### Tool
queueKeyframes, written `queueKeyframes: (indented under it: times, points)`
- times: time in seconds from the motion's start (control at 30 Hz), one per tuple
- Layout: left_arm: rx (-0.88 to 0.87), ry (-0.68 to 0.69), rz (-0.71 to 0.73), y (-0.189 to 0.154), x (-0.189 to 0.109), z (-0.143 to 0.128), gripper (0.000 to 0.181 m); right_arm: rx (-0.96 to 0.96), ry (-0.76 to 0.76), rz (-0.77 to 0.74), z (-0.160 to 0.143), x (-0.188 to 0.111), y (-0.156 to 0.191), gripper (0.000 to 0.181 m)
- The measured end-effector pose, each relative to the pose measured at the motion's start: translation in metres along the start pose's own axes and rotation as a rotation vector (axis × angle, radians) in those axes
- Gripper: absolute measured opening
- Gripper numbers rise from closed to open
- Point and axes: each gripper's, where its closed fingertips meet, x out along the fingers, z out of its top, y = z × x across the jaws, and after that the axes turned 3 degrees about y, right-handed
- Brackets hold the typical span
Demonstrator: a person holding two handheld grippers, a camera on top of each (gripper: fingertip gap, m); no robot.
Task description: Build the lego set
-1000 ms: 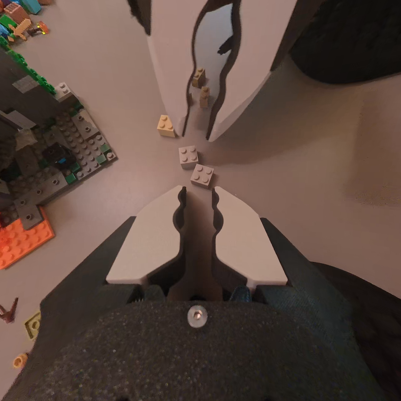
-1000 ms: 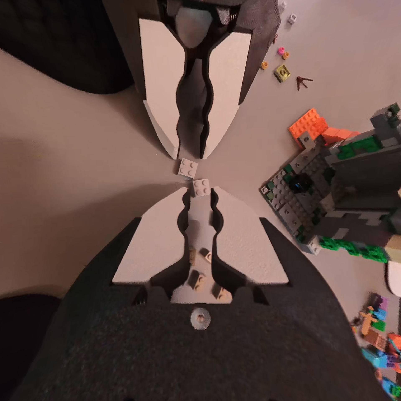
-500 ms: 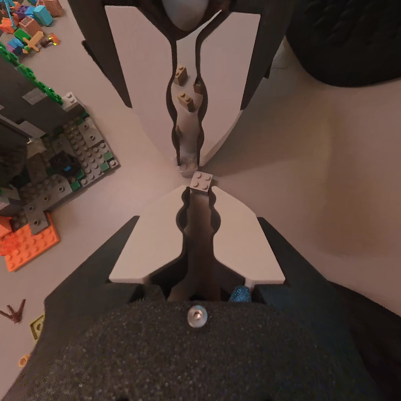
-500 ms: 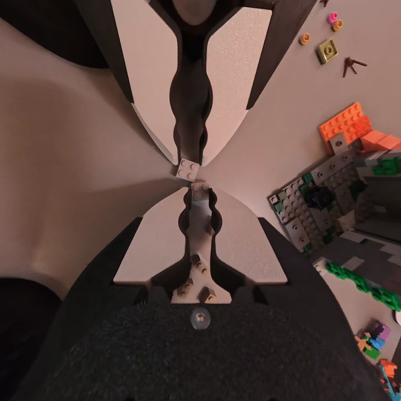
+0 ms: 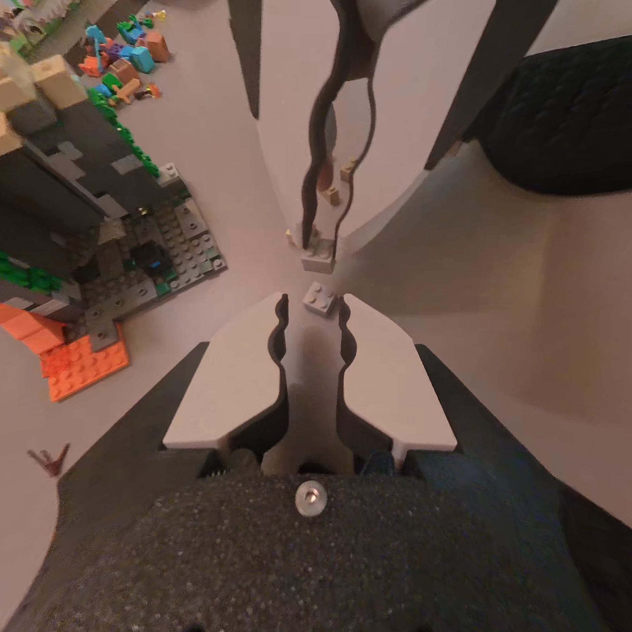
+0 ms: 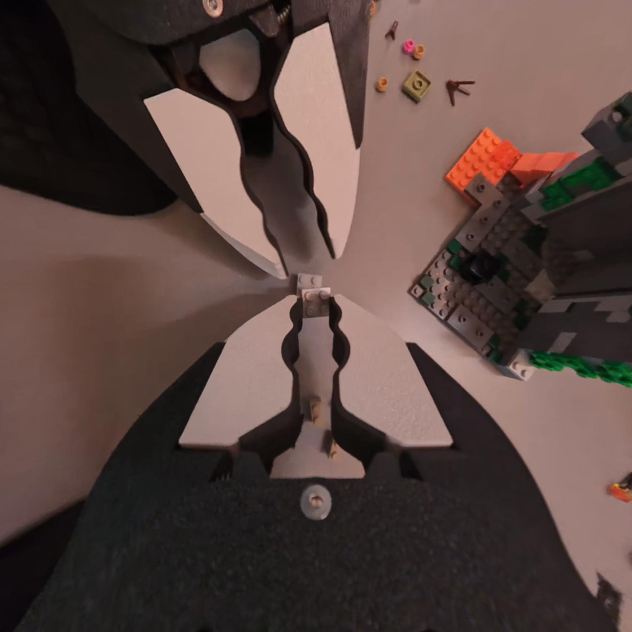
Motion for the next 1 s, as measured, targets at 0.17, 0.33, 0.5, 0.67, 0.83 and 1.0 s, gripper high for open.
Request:
queueKeyframes:
  times: [0.17,0.33,0.5,0.67,0.83,1.0]
  points:
    - [0.026,0.053,0.056,0.015,-0.007,-0.012,0.024,0.099,0.029,-0.002,0.004,0.012,-0.004,0.014]
    - [0.02,0.087,0.072,0.022,-0.006,-0.023,0.023,0.157,0.053,0.005,0.002,0.018,-0.002,0.014]
    - [0.027,0.096,0.072,0.021,-0.005,-0.025,0.023,0.179,0.049,0.01,0.0,0.02,0.002,0.015]
    - [0.031,0.099,0.065,0.019,-0.003,-0.025,0.022,0.186,0.04,0.013,0.001,0.02,0.004,0.015]
    - [0.037,0.103,0.057,0.017,-0.003,-0.025,0.022,0.192,0.023,0.019,0.003,0.022,0.007,0.017]
    - [0.041,0.099,0.052,0.015,-0.003,-0.025,0.022,0.196,-0.001,0.023,0.005,0.021,0.009,0.019]
